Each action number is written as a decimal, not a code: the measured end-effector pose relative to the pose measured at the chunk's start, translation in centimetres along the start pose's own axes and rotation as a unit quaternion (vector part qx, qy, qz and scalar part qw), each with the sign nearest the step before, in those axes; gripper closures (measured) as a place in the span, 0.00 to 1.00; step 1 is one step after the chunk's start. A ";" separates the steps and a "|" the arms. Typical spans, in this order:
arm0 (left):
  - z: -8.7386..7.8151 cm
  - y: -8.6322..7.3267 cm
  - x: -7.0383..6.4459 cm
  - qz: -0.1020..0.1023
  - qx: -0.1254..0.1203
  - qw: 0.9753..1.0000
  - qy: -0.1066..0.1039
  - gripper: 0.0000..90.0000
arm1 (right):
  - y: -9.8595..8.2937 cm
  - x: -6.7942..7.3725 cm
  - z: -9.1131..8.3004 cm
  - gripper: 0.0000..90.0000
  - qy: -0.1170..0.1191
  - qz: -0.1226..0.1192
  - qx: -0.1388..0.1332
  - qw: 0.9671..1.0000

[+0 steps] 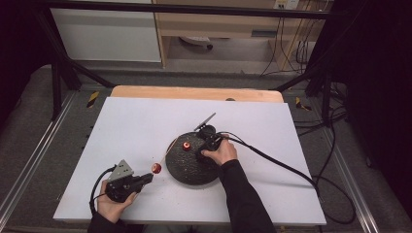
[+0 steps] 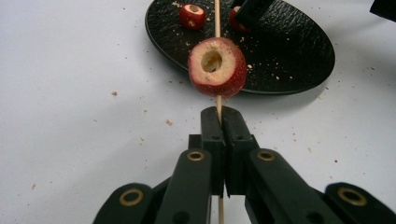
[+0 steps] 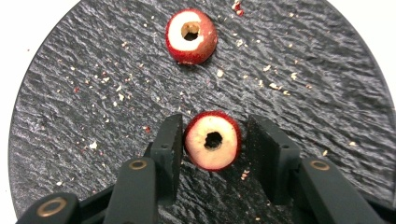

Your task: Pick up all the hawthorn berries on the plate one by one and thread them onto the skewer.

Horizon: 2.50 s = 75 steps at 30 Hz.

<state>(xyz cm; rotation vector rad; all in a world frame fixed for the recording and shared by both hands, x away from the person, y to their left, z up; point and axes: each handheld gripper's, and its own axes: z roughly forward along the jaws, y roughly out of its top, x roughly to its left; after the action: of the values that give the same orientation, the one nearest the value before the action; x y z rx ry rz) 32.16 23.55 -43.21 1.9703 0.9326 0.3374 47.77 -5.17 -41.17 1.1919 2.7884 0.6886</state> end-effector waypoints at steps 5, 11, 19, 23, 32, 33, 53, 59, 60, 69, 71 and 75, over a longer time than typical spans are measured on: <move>0.0 0.0 0.0 0.000 0.000 1.000 0.000 0.98 | 0.0 -0.1 0.1 0.67 0.003 0.005 0.002 1.000; 0.0 0.0 0.0 0.002 0.001 1.000 0.001 0.98 | 0.0 0.0 0.0 0.68 0.002 0.012 0.006 1.000; 0.0 0.0 -0.1 0.003 0.001 1.000 0.001 0.98 | 0.0 0.1 -0.9 0.68 0.008 0.025 -0.013 1.000; 0.0 0.0 -0.1 0.003 0.000 1.000 0.000 0.98 | -0.1 0.2 -1.5 0.68 0.009 0.025 -0.026 0.999; -0.1 0.0 -0.2 0.003 -0.002 1.000 0.000 0.98 | -0.5 0.7 -2.7 0.68 0.014 0.034 -0.055 0.998; -0.1 0.0 -0.2 0.003 -0.002 1.000 0.000 0.98 | -0.6 0.7 -2.8 0.68 0.015 0.033 -0.062 0.997; -0.1 0.1 -0.4 0.002 -0.008 1.000 -0.001 0.98 | -4.1 1.2 -4.0 0.68 0.060 0.062 -0.186 0.979; 0.0 0.1 -0.5 0.005 -0.007 1.000 -0.001 0.98 | -5.6 1.7 -4.2 0.68 0.082 0.083 -0.238 0.964; 0.0 0.1 -0.6 0.005 -0.007 1.000 -0.002 0.98 | -5.8 1.7 -4.2 0.68 0.085 0.088 -0.245 0.962; 0.1 0.1 -0.8 0.006 -0.009 1.000 -0.004 0.98 | -8.2 2.4 -3.5 0.68 0.108 0.143 -0.334 0.925; 0.1 0.1 -0.9 0.006 -0.011 1.000 -0.004 0.98 | -8.4 2.6 -3.4 0.68 0.113 0.149 -0.349 0.918; 0.2 0.1 -1.0 0.004 -0.015 1.000 -0.003 0.98 | -8.6 2.9 -3.2 0.68 0.112 0.158 -0.369 0.909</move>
<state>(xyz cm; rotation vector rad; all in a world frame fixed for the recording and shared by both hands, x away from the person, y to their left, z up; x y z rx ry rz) 31.67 22.67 -43.09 1.9467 0.9099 0.3486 39.20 -9.62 -41.41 1.4248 2.0915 1.7917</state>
